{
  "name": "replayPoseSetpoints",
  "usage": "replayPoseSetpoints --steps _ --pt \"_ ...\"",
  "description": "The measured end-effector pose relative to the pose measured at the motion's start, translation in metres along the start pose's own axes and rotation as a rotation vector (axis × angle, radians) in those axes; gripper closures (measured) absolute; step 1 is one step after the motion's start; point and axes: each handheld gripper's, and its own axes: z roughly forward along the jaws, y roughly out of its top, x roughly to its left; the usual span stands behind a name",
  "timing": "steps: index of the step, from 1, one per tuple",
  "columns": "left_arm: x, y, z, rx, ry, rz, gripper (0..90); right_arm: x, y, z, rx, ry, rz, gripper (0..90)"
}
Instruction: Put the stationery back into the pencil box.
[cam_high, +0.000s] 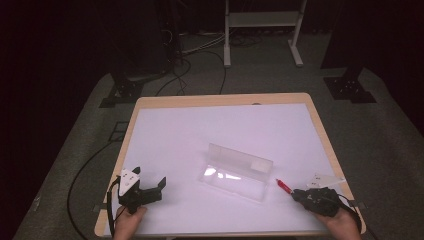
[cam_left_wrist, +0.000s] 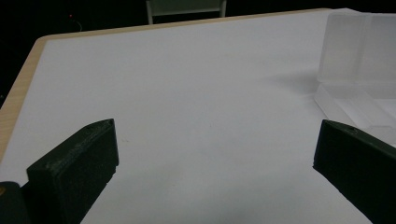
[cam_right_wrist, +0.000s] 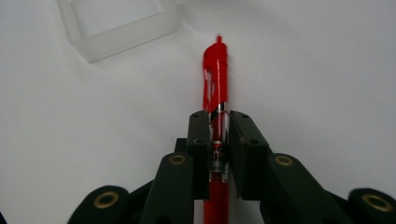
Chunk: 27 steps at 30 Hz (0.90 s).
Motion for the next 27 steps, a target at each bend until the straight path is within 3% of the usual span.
replayPoseSetpoints --steps 10,27 --pt "0.000 0.000 0.000 -0.001 -0.001 0.000 0.0 0.001 0.001 -0.005 -0.017 0.036 0.015 78.9" --pt "0.000 0.000 0.000 -0.002 0.001 0.000 0.0 0.026 0.024 -0.030 -0.076 0.105 -0.057 78.9"
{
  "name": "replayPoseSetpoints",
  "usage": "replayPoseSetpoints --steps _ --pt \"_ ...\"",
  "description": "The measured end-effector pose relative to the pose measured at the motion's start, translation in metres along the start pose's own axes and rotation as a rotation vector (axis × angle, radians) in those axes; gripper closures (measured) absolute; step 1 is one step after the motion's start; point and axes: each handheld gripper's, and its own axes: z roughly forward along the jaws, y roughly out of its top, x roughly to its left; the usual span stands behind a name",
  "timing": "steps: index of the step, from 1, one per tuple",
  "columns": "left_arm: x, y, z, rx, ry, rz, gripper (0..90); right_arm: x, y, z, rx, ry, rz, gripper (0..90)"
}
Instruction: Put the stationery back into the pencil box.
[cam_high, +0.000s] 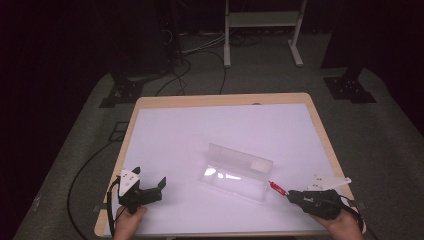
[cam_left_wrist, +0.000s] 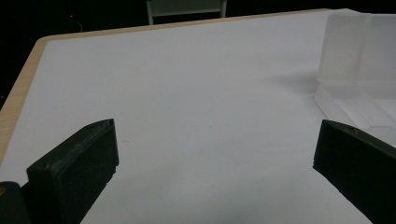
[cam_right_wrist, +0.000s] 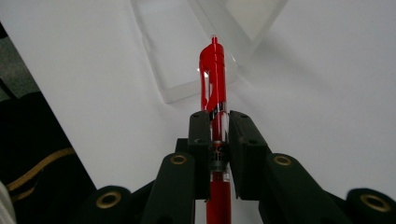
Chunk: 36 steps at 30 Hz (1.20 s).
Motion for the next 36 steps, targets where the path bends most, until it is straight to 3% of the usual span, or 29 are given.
replayPoseSetpoints --steps 12,36 --pt "0.000 0.000 0.000 0.000 -0.001 0.001 0.0 0.019 0.021 0.006 0.000 0.063 -0.064 78.9" --pt "0.000 0.000 -0.001 0.000 0.000 -0.001 0.0 0.027 0.054 0.040 0.015 0.152 -0.130 78.9"
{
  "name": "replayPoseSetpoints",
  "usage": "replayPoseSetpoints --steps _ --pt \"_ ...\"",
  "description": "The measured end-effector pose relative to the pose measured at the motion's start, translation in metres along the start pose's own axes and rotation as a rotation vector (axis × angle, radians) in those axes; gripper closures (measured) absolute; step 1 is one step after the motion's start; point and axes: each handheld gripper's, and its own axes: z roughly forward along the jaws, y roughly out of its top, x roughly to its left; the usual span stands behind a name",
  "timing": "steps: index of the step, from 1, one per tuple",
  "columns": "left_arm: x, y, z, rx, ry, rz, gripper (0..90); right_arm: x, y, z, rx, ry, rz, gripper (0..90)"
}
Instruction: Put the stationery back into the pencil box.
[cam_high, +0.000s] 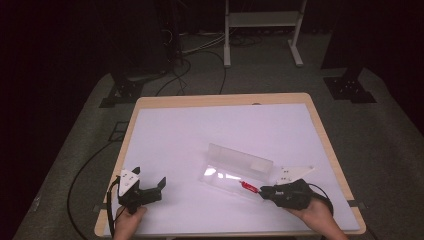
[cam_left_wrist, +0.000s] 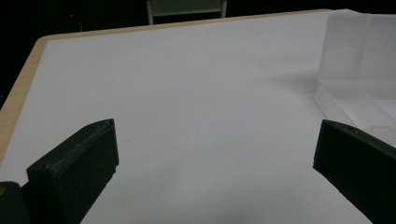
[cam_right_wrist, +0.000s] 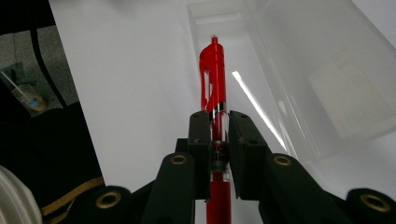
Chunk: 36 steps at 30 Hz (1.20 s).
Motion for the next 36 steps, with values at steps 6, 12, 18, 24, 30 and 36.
replayPoseSetpoints --steps 6,12,18,24,30,36 --pt "0.000 0.000 0.000 0.000 0.000 0.003 0.0 -0.004 0.005 0.006 0.003 0.013 0.003 78.9" --pt "0.000 0.000 0.000 0.001 -0.002 0.001 0.0 -0.006 0.010 0.012 0.012 0.017 -0.006 78.9" --pt "0.000 0.000 0.000 0.001 0.000 0.002 0.0 -0.008 0.017 0.023 0.027 0.026 -0.014 78.9" --pt "0.000 0.000 0.000 -0.001 -0.001 0.003 0.0 -0.011 0.021 0.031 0.030 0.037 -0.010 78.8" --pt "0.000 0.000 0.000 -0.001 -0.001 0.003 0.0 -0.013 0.027 0.039 0.027 0.035 -0.014 78.9" --pt "0.000 0.000 0.000 -0.003 -0.002 0.001 0.0 -0.016 0.031 0.049 0.037 0.037 -0.011 78.9"
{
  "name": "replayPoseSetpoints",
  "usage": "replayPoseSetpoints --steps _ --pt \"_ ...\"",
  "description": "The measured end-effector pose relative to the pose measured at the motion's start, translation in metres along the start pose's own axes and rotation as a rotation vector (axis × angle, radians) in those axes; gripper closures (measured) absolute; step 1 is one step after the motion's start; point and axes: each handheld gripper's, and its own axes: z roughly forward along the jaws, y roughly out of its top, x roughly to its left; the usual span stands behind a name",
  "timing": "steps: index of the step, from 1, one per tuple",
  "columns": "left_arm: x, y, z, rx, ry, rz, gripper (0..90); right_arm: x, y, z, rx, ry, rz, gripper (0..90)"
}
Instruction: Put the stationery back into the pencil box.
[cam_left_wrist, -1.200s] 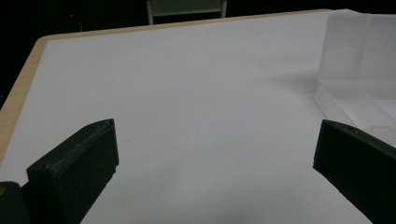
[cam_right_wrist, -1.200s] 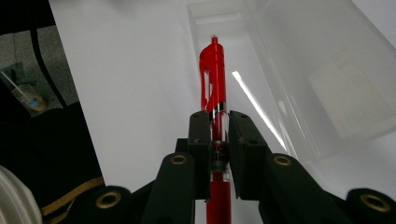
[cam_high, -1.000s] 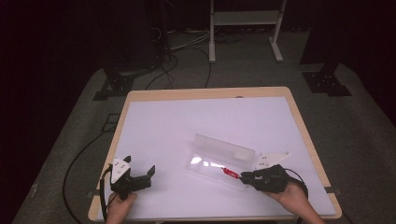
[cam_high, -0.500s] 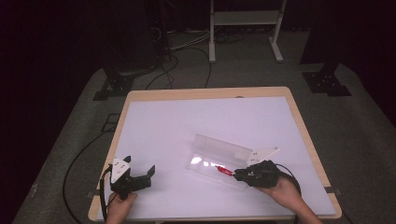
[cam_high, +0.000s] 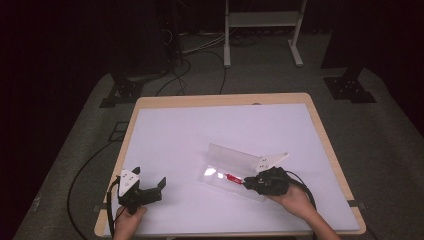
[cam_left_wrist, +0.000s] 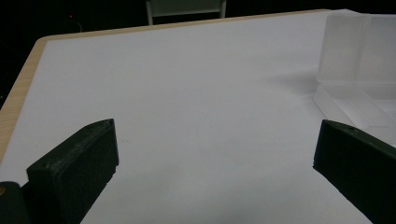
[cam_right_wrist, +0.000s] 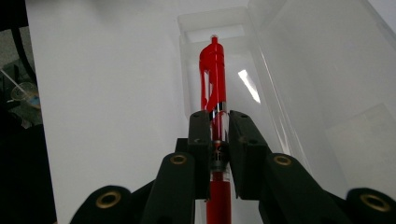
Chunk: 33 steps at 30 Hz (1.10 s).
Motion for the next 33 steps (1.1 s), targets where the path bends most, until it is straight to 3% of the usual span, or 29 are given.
replayPoseSetpoints --steps 33 --pt "0.000 0.000 0.000 -0.001 0.001 -0.001 0.0 -0.011 0.002 0.032 0.044 0.006 0.014 78.8"
